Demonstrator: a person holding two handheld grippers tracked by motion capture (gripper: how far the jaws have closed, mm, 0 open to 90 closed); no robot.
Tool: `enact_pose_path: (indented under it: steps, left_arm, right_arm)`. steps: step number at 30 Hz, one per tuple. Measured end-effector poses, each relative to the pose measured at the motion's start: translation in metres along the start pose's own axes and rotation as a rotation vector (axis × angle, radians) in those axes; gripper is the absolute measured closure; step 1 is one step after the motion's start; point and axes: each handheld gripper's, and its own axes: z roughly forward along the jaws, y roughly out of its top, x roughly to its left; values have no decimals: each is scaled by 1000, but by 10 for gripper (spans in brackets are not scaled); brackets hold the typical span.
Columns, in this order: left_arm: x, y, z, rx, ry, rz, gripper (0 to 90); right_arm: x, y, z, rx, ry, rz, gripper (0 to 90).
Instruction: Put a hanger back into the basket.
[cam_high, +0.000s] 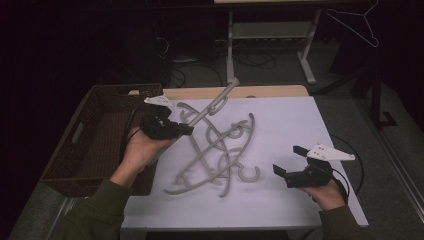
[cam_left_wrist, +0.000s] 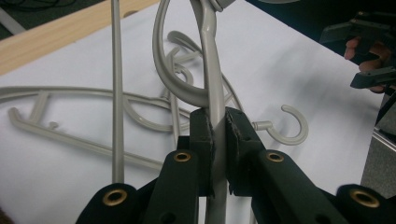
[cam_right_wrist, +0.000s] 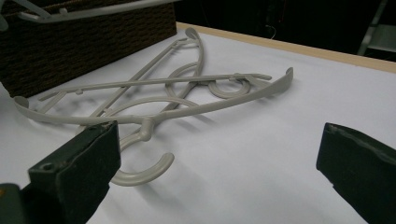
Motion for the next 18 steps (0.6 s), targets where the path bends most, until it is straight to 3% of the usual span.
enact_pose_path:
  steps: [3, 5, 11, 18]
  left_arm:
    - [5, 3, -9, -25, -38, -20, 828]
    - [5, 4, -10, -28, -37, -19, 828]
    - [8, 12, -29, -44, -7, 4, 828]
    - [20, 10, -48, -50, 13, -4, 828]
  right_arm:
    - [0, 0, 0, 3, 0, 4, 0]
    - [0, 0, 0, 0, -2, 0, 0]
    - [0, 0, -1, 1, -4, 0, 0]
    - [0, 0, 0, 1, -4, 0, 0]
